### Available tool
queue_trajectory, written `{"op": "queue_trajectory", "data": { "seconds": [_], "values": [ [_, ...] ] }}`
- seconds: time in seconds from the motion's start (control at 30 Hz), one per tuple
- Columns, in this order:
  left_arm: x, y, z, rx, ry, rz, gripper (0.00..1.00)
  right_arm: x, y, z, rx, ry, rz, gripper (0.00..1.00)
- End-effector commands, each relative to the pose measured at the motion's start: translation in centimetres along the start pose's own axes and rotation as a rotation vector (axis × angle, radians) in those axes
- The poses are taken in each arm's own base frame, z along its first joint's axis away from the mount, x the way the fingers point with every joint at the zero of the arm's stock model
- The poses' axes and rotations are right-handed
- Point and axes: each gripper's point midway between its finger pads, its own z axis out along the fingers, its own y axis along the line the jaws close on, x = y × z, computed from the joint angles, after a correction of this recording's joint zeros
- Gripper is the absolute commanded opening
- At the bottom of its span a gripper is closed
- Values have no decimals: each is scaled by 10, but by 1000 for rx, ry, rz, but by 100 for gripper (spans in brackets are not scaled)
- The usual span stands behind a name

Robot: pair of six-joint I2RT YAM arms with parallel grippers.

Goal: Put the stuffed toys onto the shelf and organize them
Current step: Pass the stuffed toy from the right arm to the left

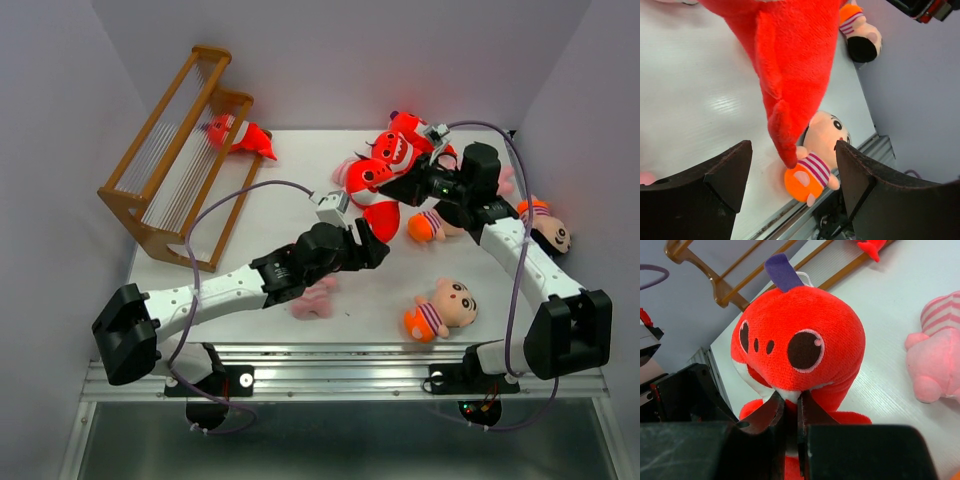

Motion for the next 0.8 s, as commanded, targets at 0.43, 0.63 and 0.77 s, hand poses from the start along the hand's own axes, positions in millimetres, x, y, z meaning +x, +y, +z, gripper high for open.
{"op": "queue_trajectory", "data": {
  "seconds": [0.43,0.63,0.77],
  "values": [
    [-30,-18,15,-13,-138,-32,65,-12,20,-7,-129,-61,44,1],
    [-40,-21,17,-29,-211,-46,53,-11,20,-9,-146,-72,96,1],
    [-47,-21,17,-32,-243,-48,5,-7,19,-9,-148,-72,112,1]
  ]
}}
